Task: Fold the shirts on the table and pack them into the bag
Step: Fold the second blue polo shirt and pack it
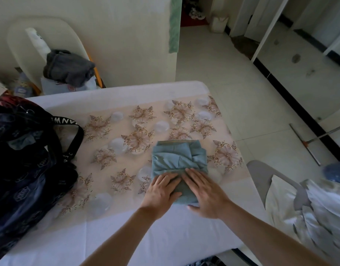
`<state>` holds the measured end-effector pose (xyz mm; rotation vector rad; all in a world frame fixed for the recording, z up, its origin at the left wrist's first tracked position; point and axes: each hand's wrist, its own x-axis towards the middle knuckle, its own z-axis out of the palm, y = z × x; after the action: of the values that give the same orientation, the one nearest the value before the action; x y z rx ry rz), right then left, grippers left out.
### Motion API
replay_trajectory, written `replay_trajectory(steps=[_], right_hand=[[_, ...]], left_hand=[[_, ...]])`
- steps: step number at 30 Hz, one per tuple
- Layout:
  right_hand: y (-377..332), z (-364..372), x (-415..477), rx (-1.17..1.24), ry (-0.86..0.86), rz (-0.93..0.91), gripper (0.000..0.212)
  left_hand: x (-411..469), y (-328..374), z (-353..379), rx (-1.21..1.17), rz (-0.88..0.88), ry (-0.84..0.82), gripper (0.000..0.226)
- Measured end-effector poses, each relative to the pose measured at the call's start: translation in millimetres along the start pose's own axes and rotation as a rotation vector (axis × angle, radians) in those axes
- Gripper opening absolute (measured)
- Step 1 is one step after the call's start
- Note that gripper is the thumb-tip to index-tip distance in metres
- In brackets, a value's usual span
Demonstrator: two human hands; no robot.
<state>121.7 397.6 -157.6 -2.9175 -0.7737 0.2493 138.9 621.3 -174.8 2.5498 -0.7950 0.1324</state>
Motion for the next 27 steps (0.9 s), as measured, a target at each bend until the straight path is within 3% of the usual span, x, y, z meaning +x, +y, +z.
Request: replay_trajectory(steps=[5, 8, 12, 14, 16, 18, 20, 22, 24, 27], right_hand=[[1, -10, 1, 0.07, -0.158, 0.186, 0.1], [-1, -23, 8, 0.152, -0.175, 0.228, 0.087], [14, -60, 13, 0.423, -0.2, 0.41, 0.043], [23, -71, 13, 0.589, -0.184, 0.485, 0.04], [28, -75, 13, 0.709, -0.112, 0.58, 0.038], [30, -73, 19, 0.725, 0.025, 0.672, 0.038], [32, -68, 29, 0.599, 0.125, 0.69, 0.038], [32, -60, 41, 0.451, 0.134, 0.7, 0.042], [31, -47, 50, 0.288, 0.175, 0.702, 0.045], [25, -33, 60, 0.145, 0.311, 0.585, 0.044]], left_hand=[[-11, -24, -6, 0.141, 0.016, -0.353, 0.105], [0, -27, -16, -0.045, -0.103, -0.396, 0.086], [32, -16, -63, -0.236, -0.394, -0.511, 0.04], [45, -17, -74, -0.364, -0.486, -0.536, 0.023], [50, -20, -79, -0.569, -0.621, -0.434, 0.038], [52, -22, -77, -0.506, -0.671, -0.191, 0.041], [52, -23, -63, -0.235, -0.52, 0.054, 0.042], [54, -13, -47, -0.054, -0.259, 0.14, 0.038], [55, -2, -26, 0.055, -0.054, 0.021, 0.039], [52, 7, -2, 0.185, -0.068, -0.208, 0.058]])
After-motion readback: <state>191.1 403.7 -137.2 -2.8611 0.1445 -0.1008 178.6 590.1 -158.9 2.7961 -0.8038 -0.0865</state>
